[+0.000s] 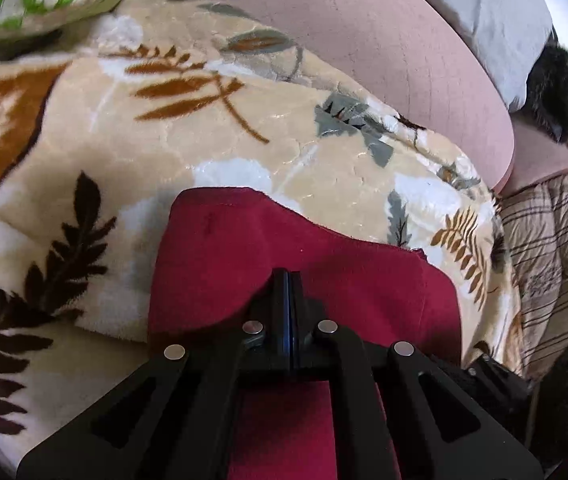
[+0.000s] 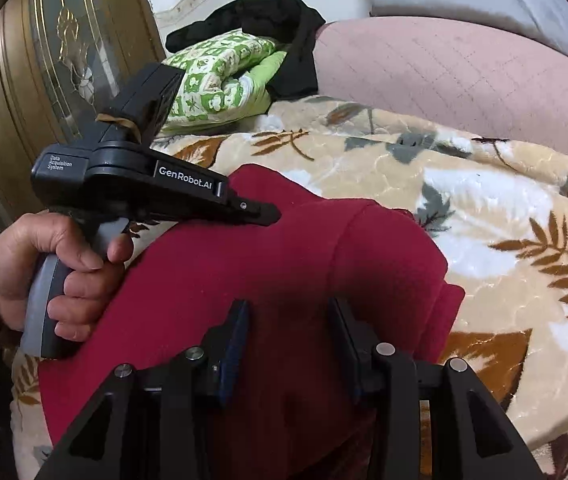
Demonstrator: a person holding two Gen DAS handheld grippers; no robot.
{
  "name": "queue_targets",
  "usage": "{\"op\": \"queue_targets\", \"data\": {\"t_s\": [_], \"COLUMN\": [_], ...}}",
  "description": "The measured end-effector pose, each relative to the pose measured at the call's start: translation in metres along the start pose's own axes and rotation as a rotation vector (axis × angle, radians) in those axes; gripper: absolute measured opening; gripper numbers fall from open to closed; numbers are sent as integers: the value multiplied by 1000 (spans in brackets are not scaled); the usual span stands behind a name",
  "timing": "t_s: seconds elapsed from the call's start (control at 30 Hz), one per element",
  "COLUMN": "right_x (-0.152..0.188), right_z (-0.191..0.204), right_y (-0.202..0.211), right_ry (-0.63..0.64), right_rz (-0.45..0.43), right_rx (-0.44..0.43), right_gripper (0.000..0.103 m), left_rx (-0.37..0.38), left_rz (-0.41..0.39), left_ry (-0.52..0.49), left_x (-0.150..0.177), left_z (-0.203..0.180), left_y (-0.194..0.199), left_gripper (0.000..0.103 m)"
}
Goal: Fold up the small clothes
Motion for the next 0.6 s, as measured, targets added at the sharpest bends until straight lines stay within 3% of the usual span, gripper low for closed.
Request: {"op": "queue_targets", "data": {"t_s": [0.07, 0.17, 0.23, 0.3, 0.37, 0.47, 0.57, 0.6], "right_x": [-6, -14, -15, -6, 11, 53, 97, 112], "right_z": [6, 28, 53, 68, 78, 87, 86, 80], "right_y": [2, 19, 59, 96, 126, 172, 204, 211], "right_ry": [-2, 19, 5, -21, -53, -107, -173, -214], "right_rz": [15, 66, -2, -72, -98, -132, -182, -184], "right_rx": [42, 119, 103, 119, 165, 258, 338, 373], "right_gripper": [40, 40, 41, 45, 48, 48, 56, 64], "left_rx": [-23, 21, 28, -4, -42, -178, -170, -159], "left_rz": [1, -90, -125, -118, -94, -104, -132, -165], "left_ry": [12, 53, 36, -10, -63, -123, -93, -81], "left_x": [0, 10, 28, 54, 80, 123, 155, 165], "left_z": [-2, 9, 17, 28, 40, 67, 77, 76], "left_y": [21, 82, 117, 141, 157, 188, 215, 225], "left_gripper": [2, 7, 26, 36, 36, 36, 36, 36]}}
Point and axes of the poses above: each gripper's, at about its wrist camera, not at the fingertips, and y roughly against the way its jaws point, z to its left, x to its underside, the point moved 5 cm from there along -y, roughly the way its jaws point, and after that the axes turned 8 degrees about -x, right-handed, at the moved point
